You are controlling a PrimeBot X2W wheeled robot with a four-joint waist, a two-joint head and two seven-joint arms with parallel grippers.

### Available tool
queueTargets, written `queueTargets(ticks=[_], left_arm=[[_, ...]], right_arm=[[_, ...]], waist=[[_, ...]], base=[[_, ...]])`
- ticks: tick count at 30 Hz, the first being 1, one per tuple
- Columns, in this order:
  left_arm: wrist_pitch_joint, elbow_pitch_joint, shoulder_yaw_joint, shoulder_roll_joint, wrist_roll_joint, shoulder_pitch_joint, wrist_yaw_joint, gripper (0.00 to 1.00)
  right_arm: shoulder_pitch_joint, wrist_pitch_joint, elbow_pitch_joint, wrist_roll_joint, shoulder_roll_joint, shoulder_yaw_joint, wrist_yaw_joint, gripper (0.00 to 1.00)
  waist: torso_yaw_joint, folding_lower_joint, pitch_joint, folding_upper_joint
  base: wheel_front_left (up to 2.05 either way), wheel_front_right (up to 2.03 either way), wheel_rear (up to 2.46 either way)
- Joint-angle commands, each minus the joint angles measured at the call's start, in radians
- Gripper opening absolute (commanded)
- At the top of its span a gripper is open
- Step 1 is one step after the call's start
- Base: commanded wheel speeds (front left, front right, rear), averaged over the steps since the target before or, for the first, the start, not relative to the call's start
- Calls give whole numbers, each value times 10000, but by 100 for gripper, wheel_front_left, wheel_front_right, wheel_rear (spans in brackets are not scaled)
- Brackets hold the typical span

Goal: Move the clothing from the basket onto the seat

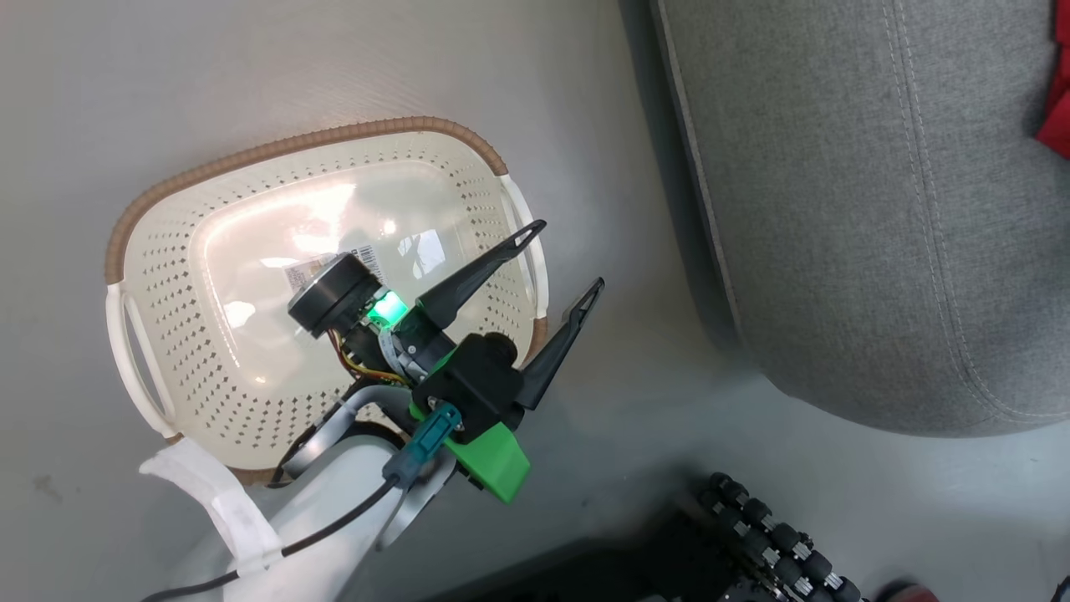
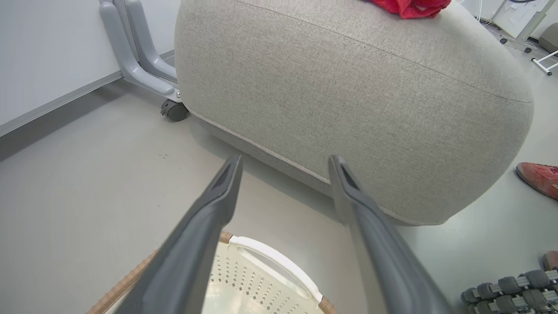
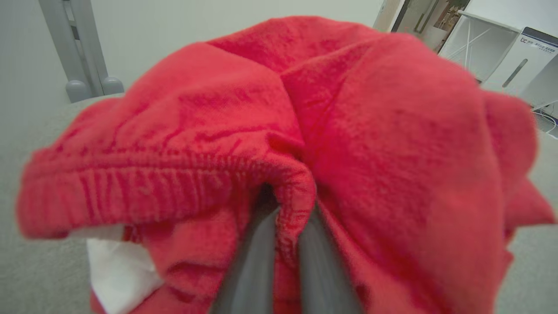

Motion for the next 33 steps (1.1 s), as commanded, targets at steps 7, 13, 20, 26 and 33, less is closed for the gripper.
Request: queueTargets(ticks=[7,13,20,26,33], left_arm=[[-1056,444,337,-525,-547,353,475,100],[-1827,1097,567,-990,-970,792,814,100],[-2221,1153,1358,-1662,-1568,1555,1064,100],[-2216,457,2708,-2087,-1487,2632,1037,100],[-2218,30,4281,-2426,-1228,3805,801,100]], right_arm=[[1113,1,-924,-137,612,-148,-14,100],[2504,-1,-1909,-524,821,139,-14,100],[4141,-1,-2799,-785,1110,749,-14,100],[5040,-1,-3204,-883,1288,1516,-14,100],[5790,1,-4075,-899,1239,2685,-14,100]], waist=[[85,-1,-1078,0],[390,-1,-2372,0],[1010,-1,-4048,0],[1587,-1,-5173,0],[2216,-1,-6104,0]], base=[[0,0,0],[0,0,0],[0,0,0],[0,0,0],[0,0,0]])
